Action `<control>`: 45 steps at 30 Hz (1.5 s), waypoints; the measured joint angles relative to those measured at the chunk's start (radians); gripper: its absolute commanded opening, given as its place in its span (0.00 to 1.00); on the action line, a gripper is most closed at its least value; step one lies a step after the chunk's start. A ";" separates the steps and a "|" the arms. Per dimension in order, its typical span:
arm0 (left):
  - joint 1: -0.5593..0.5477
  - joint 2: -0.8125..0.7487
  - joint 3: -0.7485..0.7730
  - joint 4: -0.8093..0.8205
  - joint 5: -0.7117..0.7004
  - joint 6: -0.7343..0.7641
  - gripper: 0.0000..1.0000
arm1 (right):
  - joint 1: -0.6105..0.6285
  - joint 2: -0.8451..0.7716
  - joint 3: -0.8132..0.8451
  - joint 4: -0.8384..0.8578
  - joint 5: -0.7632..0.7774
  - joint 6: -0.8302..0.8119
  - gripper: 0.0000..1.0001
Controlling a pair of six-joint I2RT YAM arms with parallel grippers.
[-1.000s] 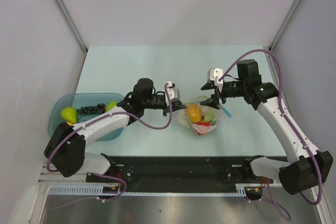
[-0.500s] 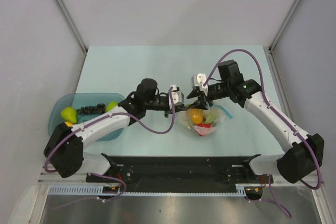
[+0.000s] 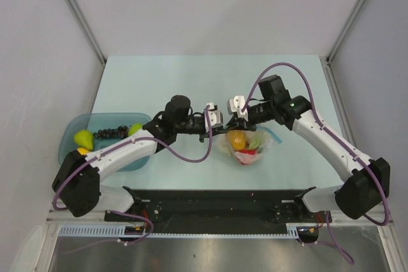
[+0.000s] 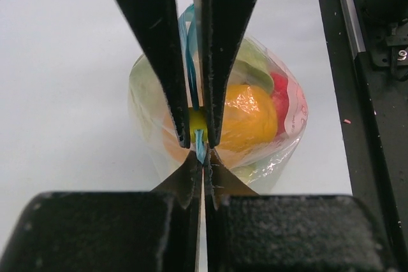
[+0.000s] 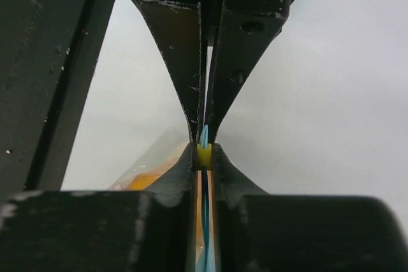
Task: Place the food in the zip-top bag and seal the zipper
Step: Adjust the zipper food storage bag at the center of the board.
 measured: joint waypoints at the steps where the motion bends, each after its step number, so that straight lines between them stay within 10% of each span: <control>1: 0.000 -0.001 0.000 0.000 -0.002 0.000 0.00 | 0.000 0.000 0.001 -0.002 0.004 -0.005 0.00; 13: 0.002 -0.081 -0.056 0.042 -0.035 -0.008 0.00 | -0.038 -0.007 0.003 -0.039 -0.005 -0.039 0.00; 18: 0.010 -0.107 -0.055 0.022 -0.038 0.011 0.54 | -0.053 -0.008 0.003 -0.056 0.020 -0.038 0.00; 31: 0.001 -0.085 0.018 -0.014 -0.055 0.006 0.49 | -0.046 -0.039 0.003 -0.016 0.029 0.023 0.00; 39: -0.019 -0.026 0.054 -0.016 -0.055 0.000 0.18 | -0.038 -0.057 0.003 0.001 0.029 0.051 0.00; 45: -0.020 -0.016 0.069 -0.023 -0.055 -0.003 0.27 | -0.032 -0.059 0.001 0.003 0.031 0.052 0.00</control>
